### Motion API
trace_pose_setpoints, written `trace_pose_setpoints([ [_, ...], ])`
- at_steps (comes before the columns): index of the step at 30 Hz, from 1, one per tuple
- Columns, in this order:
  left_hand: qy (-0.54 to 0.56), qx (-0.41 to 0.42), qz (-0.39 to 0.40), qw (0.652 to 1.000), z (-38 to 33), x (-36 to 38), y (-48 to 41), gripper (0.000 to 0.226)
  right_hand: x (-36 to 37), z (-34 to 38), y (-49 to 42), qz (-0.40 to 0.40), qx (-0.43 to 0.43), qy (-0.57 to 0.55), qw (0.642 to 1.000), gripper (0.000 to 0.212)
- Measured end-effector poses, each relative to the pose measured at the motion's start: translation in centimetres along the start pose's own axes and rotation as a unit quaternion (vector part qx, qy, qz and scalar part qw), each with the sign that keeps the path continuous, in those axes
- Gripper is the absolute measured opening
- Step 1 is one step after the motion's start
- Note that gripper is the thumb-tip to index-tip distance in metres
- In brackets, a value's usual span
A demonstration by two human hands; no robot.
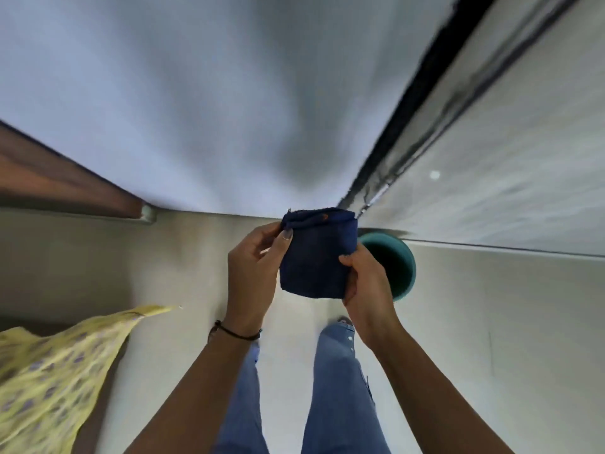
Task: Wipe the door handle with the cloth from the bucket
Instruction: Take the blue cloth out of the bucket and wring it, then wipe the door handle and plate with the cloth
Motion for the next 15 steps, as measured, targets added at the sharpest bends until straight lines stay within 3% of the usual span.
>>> trace_pose_setpoints([
  [8,0.042,0.008,-0.05,0.998,-5.9,-24.8,-3.1,0.015,25.4,-4.9,3.7,0.175,0.007,0.05,0.983,0.019],
  [15,0.144,0.007,-0.131,0.981,-7.2,-40.4,-7.8,0.014,40.4,-5.3,2.5,0.212,0.03,-0.002,0.977,0.035],
])
Point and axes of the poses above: each hand's wrist, its own y-axis away from the middle knuckle, its own x-axis out of the palm, z = x × y, the point moved 8 cm from there along -y, towards the middle knuckle
